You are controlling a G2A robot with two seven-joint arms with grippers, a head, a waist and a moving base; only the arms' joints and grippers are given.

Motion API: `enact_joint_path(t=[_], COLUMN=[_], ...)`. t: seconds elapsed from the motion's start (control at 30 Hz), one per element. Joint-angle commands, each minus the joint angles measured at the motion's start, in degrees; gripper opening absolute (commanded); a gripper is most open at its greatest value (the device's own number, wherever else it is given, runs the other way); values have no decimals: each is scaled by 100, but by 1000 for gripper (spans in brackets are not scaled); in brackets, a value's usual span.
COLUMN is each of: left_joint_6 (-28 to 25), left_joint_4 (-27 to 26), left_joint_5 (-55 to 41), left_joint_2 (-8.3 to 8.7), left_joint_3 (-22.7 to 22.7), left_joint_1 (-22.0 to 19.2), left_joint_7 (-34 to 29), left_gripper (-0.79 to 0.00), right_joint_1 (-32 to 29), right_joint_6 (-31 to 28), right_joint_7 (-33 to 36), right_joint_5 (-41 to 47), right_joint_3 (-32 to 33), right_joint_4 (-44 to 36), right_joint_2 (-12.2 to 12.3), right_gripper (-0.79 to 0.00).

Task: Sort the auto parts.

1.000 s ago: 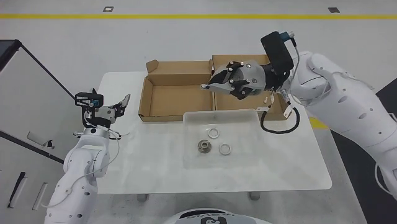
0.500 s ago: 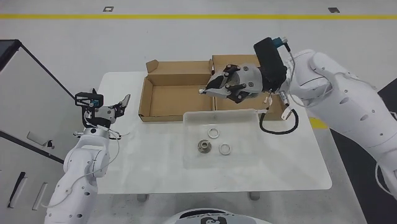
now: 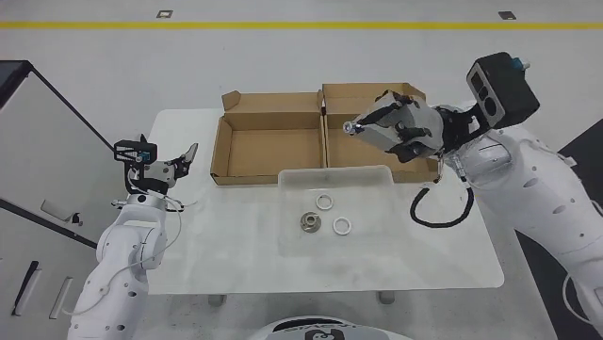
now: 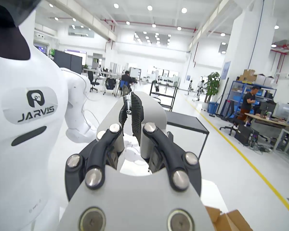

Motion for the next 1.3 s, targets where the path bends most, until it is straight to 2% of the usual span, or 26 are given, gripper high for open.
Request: enact_joint_path(t=[0.0,0.2,0.53,0.77,1.17,1.27], left_joint_6=[0,0,0,0,0,0], left_joint_4=[0,0,0,0,0,0], left_joint_5=[0,0,0,0,0,0], left_joint_2=[0,0,0,0,0,0], left_joint_3=[0,0,0,0,0,0], left_joint_1=[0,0,0,0,0,0], left_joint_7=[0,0,0,0,0,0], left_gripper=[0,0,0,0,0,0], right_joint_1=[-120,-278,-114,58,58,-87], right_joint_6=[0,0,0,0,0,260], right_joint_7=[-320,-1134,-2736,-2783,-2783,-2755], right_joint_5=[-166,-831,-1944,-1732,-1732,-1571], right_joint_3=[105,230,-88,-205,-205,-116], right_joint_4=[-123,-476,-692,-717,-717,-907], right_joint_2=[-22,-94,-194,-351,-351,-399], right_gripper=[-785,-785,-785,-785,-785,-785])
